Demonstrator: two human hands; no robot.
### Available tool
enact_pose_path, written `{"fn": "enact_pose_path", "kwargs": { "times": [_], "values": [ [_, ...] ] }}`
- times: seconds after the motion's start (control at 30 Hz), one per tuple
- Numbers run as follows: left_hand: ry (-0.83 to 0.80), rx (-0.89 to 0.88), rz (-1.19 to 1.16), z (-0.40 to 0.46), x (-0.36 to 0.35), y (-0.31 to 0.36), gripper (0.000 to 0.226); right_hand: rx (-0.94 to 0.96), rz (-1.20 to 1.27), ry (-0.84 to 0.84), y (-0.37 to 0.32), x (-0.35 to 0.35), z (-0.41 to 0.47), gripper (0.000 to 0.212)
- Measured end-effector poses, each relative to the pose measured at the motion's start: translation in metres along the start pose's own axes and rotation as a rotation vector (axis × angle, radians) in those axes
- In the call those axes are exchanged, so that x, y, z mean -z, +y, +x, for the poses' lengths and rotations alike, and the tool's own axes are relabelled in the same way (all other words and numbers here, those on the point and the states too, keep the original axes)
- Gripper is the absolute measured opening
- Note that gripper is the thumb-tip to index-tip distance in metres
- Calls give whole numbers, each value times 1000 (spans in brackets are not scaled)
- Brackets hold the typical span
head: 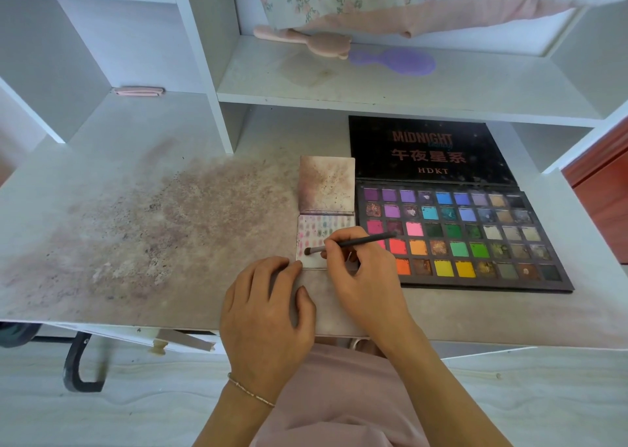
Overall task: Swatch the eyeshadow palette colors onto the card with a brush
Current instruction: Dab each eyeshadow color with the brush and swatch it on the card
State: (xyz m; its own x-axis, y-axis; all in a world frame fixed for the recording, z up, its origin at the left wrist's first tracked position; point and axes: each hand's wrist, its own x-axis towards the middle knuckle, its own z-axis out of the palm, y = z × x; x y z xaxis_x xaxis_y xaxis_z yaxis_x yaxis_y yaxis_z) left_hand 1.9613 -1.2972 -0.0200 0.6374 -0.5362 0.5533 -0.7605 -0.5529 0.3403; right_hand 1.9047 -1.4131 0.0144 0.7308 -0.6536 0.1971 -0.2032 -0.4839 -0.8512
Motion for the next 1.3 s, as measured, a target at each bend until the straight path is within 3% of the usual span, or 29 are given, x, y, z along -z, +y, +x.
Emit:
{"fn": "enact_pose_path", "kwargs": {
  "times": [0.27,0.47,0.7,0.87,1.03,1.3],
  "values": [
    [1,1,-13,-1,-1,-1,30,26,6,8,2,-1,1,9],
    [10,-4,-6,0,-1,0,30,65,108,122,0,3,2,20],
    [6,-9,2,0,0,0,31,58,158,229,6,13,-5,15],
    [15,-15,9,-1,-2,0,31,34,69,369,22,46,-16,20],
    [19,-18,23,-2,-3,-2,33,-108,-25,470,41,75,-25,22],
    [55,-40,38,-2,-6,-3,33,-73,-78,420,43,79,-28,22]
  ]
}}
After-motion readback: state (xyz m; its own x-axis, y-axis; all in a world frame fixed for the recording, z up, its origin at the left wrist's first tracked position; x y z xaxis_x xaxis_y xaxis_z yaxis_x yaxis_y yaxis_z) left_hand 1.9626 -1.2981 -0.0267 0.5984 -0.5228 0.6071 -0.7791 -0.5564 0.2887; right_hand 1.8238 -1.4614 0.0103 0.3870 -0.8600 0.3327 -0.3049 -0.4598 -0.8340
